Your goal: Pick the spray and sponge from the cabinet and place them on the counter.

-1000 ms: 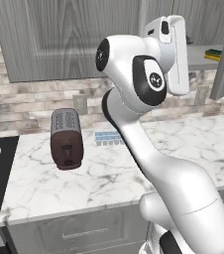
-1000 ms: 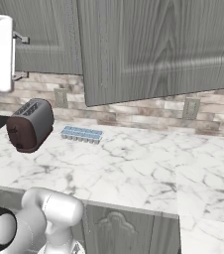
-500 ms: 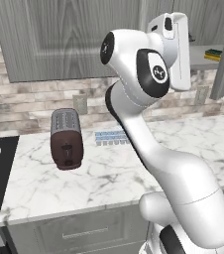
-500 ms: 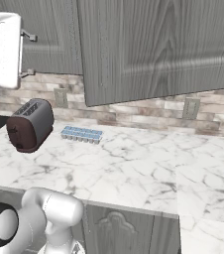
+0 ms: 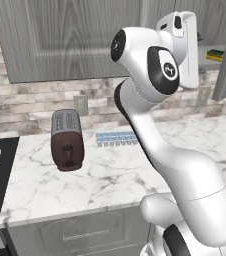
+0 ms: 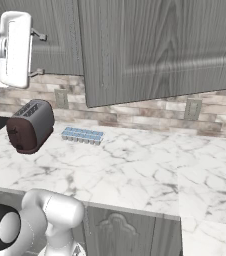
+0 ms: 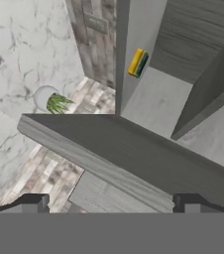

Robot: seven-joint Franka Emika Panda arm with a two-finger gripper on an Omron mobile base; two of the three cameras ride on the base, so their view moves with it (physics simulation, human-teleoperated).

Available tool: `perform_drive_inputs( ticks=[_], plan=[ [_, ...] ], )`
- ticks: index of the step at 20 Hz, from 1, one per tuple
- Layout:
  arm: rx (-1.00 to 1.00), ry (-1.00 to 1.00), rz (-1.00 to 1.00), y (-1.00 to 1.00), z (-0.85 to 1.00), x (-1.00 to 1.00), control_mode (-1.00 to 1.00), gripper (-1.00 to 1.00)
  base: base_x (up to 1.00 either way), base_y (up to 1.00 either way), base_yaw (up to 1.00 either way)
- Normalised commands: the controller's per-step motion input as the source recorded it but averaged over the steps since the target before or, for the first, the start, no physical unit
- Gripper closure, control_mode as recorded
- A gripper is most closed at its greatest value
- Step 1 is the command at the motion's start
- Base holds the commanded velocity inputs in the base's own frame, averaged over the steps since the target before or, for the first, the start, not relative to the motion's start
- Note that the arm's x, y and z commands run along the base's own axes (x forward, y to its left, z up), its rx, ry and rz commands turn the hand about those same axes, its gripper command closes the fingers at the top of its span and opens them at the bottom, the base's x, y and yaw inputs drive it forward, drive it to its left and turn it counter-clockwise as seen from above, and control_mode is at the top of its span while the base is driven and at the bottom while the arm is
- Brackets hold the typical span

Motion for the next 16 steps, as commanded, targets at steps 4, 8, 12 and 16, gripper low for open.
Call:
perform_drive_inputs(
  ticks=[4,8,12,16],
  plan=[
    [0.0,0.0,0.01,-0.16,-0.03,0.15,-1.0,-1.0,0.0,0.0,0.0],
    [0.0,0.0,0.02,-0.13,-0.08,0.2,-1.0,-1.0,0.0,0.0,0.0],
    [0.0,0.0,0.02,-0.16,-0.02,0.14,-1.0,-1.0,0.0,0.0,0.0],
    [0.0,0.0,0.02,-0.18,0.0,0.02,-1.0,-1.0,0.0,0.0,0.0]
  ],
)
